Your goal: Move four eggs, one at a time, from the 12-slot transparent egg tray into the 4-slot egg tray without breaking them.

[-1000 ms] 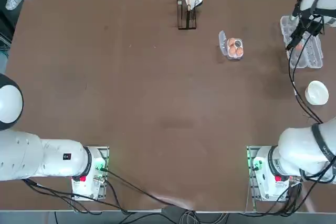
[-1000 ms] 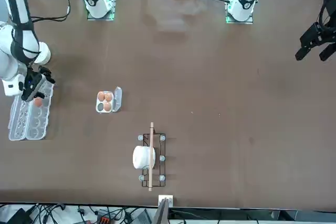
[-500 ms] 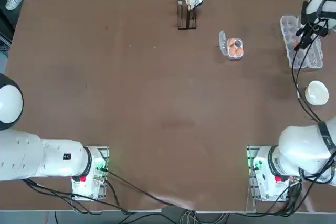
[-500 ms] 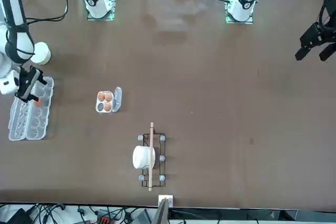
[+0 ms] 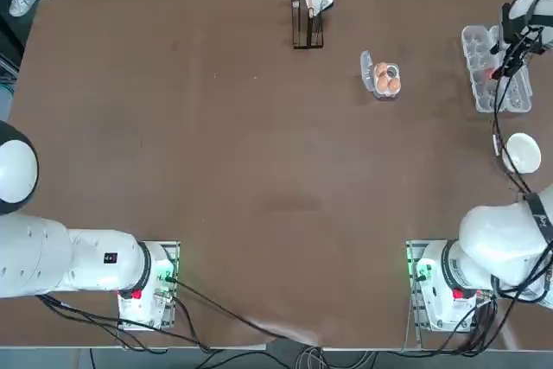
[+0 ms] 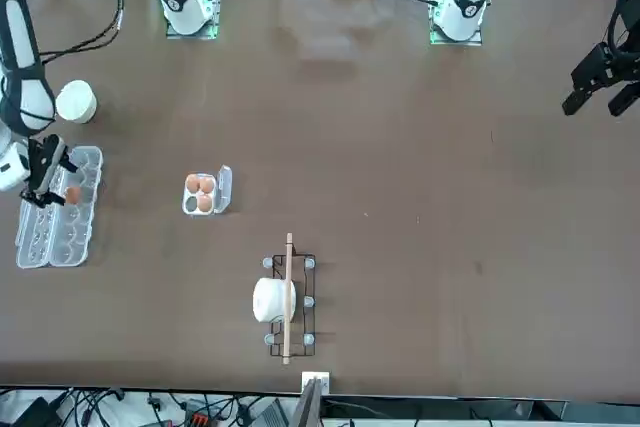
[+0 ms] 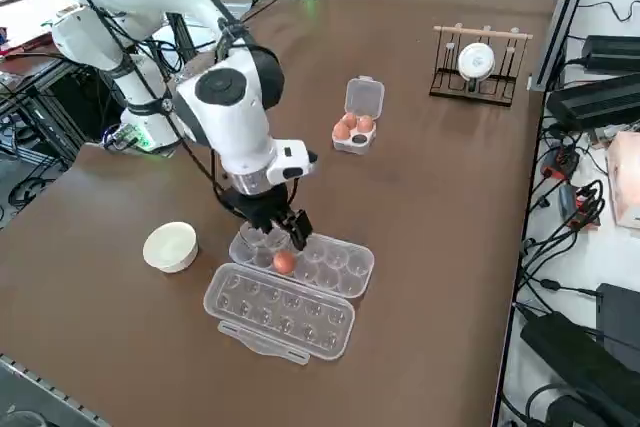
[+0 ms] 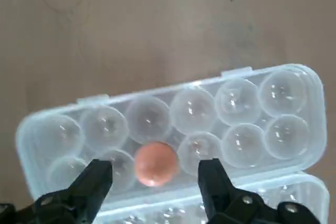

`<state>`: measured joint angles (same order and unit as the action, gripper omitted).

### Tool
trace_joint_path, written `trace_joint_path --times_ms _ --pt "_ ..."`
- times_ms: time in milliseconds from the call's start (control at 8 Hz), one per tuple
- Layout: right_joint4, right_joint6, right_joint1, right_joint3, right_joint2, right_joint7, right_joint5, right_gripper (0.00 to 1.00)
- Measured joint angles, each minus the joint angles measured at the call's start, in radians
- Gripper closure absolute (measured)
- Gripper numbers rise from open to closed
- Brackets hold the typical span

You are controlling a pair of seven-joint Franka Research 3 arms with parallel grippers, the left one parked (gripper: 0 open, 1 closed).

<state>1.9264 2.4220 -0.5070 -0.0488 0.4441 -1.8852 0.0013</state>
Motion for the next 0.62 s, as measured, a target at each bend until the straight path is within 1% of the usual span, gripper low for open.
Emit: trace_joint_path --times_ms 250,625 --pt "-0.04 -0.001 -0.01 0.0 0.052 -0.029 0.0 0.0" --pt "-0.042 -0.004 -0.014 0.0 0.064 -0.051 0.0 0.0"
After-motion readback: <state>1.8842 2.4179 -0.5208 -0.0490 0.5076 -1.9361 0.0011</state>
